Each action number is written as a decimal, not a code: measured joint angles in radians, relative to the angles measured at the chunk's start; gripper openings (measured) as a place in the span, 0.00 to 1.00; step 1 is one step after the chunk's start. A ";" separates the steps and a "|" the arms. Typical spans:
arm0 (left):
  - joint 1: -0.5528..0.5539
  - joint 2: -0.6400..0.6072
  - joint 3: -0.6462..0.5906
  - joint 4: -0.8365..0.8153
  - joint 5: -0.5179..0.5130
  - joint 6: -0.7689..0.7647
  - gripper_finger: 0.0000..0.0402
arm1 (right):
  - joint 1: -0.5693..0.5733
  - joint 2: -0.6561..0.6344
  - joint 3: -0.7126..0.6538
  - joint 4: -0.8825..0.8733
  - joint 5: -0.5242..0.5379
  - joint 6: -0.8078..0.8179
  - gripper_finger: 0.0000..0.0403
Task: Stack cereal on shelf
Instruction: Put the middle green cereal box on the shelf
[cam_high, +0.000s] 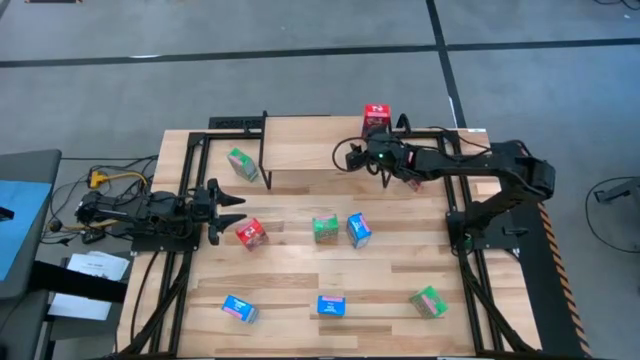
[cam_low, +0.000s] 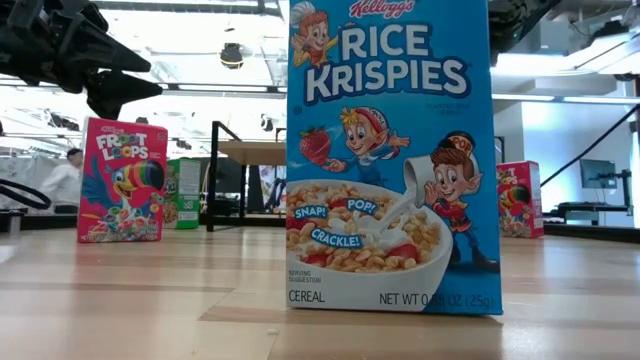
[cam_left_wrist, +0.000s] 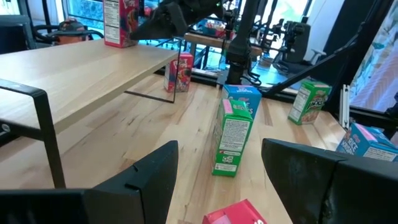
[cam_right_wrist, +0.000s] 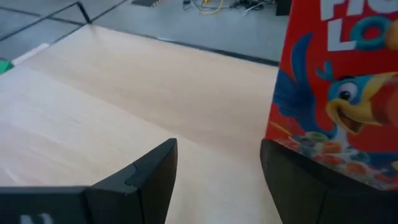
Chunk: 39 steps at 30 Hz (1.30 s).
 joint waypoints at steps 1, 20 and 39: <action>0.000 0.000 0.000 0.000 0.001 0.000 0.55 | 0.005 -0.008 0.003 -0.008 0.002 0.000 0.63; 0.000 0.000 0.000 -0.001 0.003 -0.050 0.55 | 0.179 -0.147 0.104 -0.192 0.000 -0.033 0.63; 0.000 0.000 0.000 0.006 0.110 -0.139 0.55 | 0.397 -0.291 0.135 -0.206 0.000 -0.055 0.63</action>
